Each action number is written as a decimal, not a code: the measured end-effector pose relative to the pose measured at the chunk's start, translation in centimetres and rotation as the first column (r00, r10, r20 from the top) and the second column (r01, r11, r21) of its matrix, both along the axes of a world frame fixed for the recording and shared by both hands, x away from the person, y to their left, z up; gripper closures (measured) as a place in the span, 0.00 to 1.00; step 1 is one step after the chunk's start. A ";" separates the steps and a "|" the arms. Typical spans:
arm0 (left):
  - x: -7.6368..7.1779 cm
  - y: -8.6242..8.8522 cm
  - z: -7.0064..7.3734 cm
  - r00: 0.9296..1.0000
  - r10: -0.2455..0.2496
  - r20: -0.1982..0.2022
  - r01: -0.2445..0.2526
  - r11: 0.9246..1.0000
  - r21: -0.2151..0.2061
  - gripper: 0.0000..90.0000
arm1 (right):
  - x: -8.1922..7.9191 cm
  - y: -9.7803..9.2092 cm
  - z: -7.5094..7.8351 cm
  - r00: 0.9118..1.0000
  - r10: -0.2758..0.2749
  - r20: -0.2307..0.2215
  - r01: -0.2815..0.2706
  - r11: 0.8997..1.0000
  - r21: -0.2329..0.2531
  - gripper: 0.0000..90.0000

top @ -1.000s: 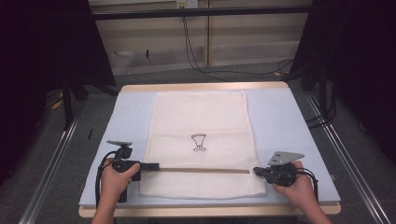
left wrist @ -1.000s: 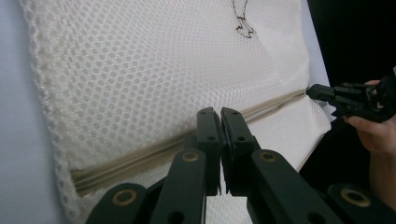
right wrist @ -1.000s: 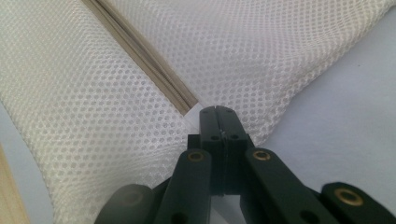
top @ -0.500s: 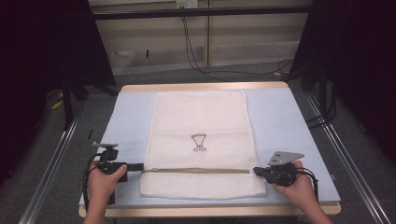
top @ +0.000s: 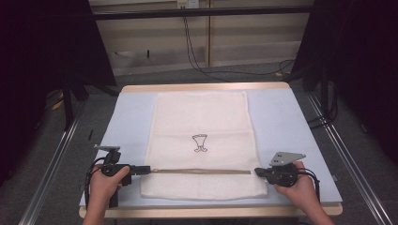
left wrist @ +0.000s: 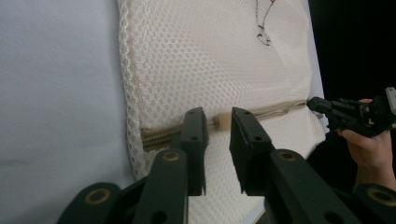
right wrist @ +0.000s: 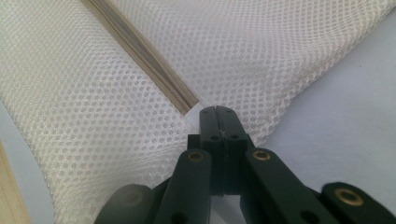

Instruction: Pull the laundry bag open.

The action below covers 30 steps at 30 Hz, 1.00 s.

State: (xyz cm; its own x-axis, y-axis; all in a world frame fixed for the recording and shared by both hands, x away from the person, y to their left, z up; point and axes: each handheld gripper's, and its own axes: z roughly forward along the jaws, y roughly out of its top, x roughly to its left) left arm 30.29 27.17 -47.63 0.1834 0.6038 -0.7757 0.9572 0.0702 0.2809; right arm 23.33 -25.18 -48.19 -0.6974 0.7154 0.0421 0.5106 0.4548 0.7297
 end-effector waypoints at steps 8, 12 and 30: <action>0.7 -3.0 -1.1 0.996 -0.087 -0.020 0.087 0.996 0.007 0.86 | 0.0 0.0 0.0 1.000 0.003 0.000 -0.003 1.000 -0.003 1.00; 0.6 -3.4 -0.7 0.998 -0.055 -0.020 0.056 0.996 0.067 0.97 | 0.0 0.0 0.0 1.000 0.002 -0.001 -0.002 1.000 -0.002 1.00; 0.5 2.9 0.6 0.995 0.051 0.091 -0.060 0.992 0.106 0.82 | 0.0 0.0 0.0 1.000 0.005 0.003 -0.005 1.000 -0.001 1.00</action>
